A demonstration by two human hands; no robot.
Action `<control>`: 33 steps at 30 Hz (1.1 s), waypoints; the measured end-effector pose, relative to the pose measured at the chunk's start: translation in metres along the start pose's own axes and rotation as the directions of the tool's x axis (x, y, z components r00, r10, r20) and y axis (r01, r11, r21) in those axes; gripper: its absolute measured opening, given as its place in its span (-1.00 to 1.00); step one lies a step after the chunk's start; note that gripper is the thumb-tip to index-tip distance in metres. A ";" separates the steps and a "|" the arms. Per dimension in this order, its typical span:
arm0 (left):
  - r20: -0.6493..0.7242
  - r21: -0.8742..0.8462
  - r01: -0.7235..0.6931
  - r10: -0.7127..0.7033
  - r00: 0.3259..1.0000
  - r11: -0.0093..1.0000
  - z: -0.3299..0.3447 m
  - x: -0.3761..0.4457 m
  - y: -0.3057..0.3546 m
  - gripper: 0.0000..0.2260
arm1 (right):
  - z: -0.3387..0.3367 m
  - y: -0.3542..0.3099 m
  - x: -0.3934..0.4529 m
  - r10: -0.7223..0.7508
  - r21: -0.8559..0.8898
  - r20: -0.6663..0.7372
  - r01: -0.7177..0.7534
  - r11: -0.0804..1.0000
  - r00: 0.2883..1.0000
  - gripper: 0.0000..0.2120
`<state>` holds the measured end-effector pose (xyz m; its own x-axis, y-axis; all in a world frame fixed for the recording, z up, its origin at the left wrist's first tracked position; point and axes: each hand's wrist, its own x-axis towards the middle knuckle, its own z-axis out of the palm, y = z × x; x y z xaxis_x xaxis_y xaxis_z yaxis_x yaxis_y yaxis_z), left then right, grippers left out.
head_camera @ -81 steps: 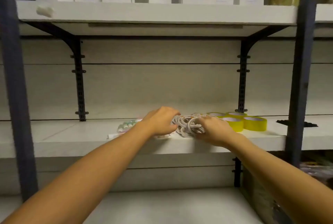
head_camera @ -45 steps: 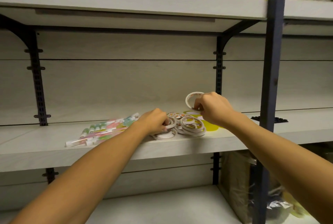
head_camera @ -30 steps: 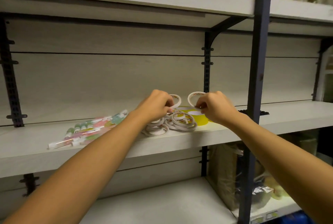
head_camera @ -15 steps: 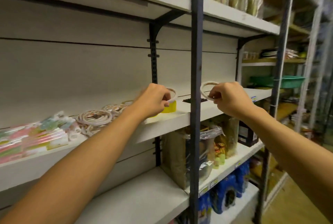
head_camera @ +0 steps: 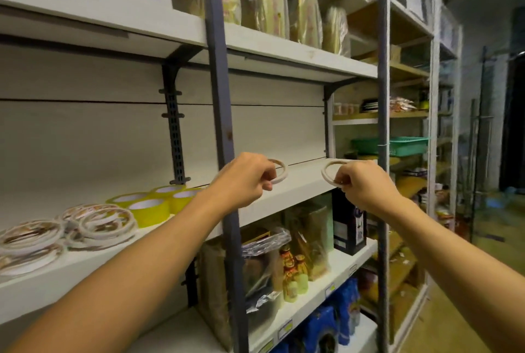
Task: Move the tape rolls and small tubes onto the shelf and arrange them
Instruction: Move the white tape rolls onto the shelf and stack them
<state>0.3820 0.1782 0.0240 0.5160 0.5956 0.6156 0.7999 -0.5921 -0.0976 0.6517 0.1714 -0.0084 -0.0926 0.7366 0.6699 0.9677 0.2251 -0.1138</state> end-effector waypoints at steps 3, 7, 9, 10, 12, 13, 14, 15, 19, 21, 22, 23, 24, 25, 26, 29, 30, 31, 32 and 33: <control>-0.008 0.017 0.035 -0.035 0.999 0.999 0.024 0.036 0.019 -0.90 | 0.002 0.050 0.006 0.019 -0.017 0.015 -0.019 1.000 1.000 -0.78; 0.006 0.029 0.098 -0.098 0.995 0.995 0.061 0.077 0.037 -0.92 | 0.001 0.104 0.018 0.031 -0.012 0.016 -0.031 0.999 0.999 -0.81; 0.032 0.039 0.115 -0.117 0.993 0.993 0.081 0.096 0.043 -0.92 | 0.002 0.126 0.025 0.038 -0.007 0.010 -0.038 0.999 0.999 -0.81; 0.041 0.043 0.126 -0.128 0.991 0.991 0.090 0.105 0.045 -0.92 | 0.004 0.136 0.030 0.038 -0.001 0.010 -0.038 0.999 0.999 -0.80; 0.044 0.047 0.144 -0.146 0.988 0.988 0.109 0.123 0.048 -0.93 | 0.010 0.153 0.040 0.030 0.016 0.003 -0.030 0.999 1.000 -0.80; 0.044 0.050 0.149 -0.151 0.988 0.988 0.119 0.132 0.048 -0.93 | 0.014 0.161 0.046 0.025 0.024 -0.002 -0.025 0.999 1.000 -0.80; 0.047 0.049 0.155 -0.157 0.986 0.987 0.128 0.141 0.048 -0.93 | 0.019 0.169 0.052 0.022 0.029 -0.004 -0.022 0.999 1.000 -0.80; 0.052 0.049 0.157 -0.160 0.986 0.986 0.138 0.150 0.048 -0.93 | 0.024 0.175 0.058 0.020 0.030 -0.004 -0.019 0.999 1.000 -0.79; 0.052 0.049 0.163 -0.165 0.985 0.985 0.171 0.188 0.042 -0.93 | 0.047 0.197 0.089 -0.012 0.023 -0.005 0.012 1.000 1.000 -0.78; 0.039 0.045 0.179 -0.181 0.983 0.983 0.186 0.208 0.033 -0.94 | 0.057 0.205 0.108 -0.044 0.015 -0.013 0.044 0.999 0.999 -0.77; 0.030 0.046 0.188 -0.190 0.981 0.981 0.194 0.218 0.028 -0.93 | 0.064 0.209 0.120 -0.067 0.012 -0.024 0.067 0.998 0.997 -0.76; 0.022 0.049 0.198 -0.199 0.980 0.979 0.201 0.229 0.022 -0.93 | 0.070 0.213 0.133 -0.088 0.012 -0.033 0.088 0.996 0.996 -0.76; 0.017 0.050 0.208 -0.209 0.978 0.977 0.207 0.239 0.016 -0.91 | 0.076 0.217 0.146 -0.105 0.013 -0.034 0.105 0.994 0.994 -0.76; 0.015 0.049 0.216 -0.217 0.976 0.975 0.214 0.251 0.009 -0.89 | 0.084 0.221 0.161 -0.119 0.015 -0.033 0.120 0.993 0.992 -0.77; 0.014 0.052 0.220 -0.221 0.975 0.974 0.219 0.263 0.002 -0.87 | 0.091 0.225 0.176 -0.135 0.017 -0.033 0.135 0.991 0.990 -0.79; 0.015 0.083 0.231 -0.233 0.972 0.969 0.231 0.298 -0.020 -0.91 | 0.114 0.236 0.218 -0.184 0.027 -0.051 0.185 0.982 0.982 -0.81; 0.010 0.092 0.233 -0.235 0.972 0.968 0.234 0.308 -0.028 -0.94 | 0.122 0.240 0.230 -0.195 0.026 -0.060 0.197 0.980 0.979 -0.81; 0.005 0.100 0.236 -0.237 0.971 0.967 0.239 0.317 -0.035 -0.96 | 0.131 0.244 0.242 -0.201 0.029 -0.070 0.204 0.979 0.977 -0.80; 0.004 0.106 0.239 -0.241 0.971 0.965 0.244 0.325 -0.042 -0.97 | 0.139 0.248 0.253 -0.203 0.037 -0.077 0.207 0.978 0.976 -0.79; 0.005 0.109 0.243 -0.245 0.970 0.964 0.250 0.332 -0.047 -0.97 | 0.148 0.251 0.263 -0.204 0.050 -0.078 0.209 0.977 0.976 -0.78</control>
<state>0.5920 0.5396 0.0379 0.3059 0.7253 0.6167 0.9299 -0.3667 -0.0299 0.8359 0.5163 0.0301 -0.2696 0.6228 0.7345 0.9141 0.4053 -0.0081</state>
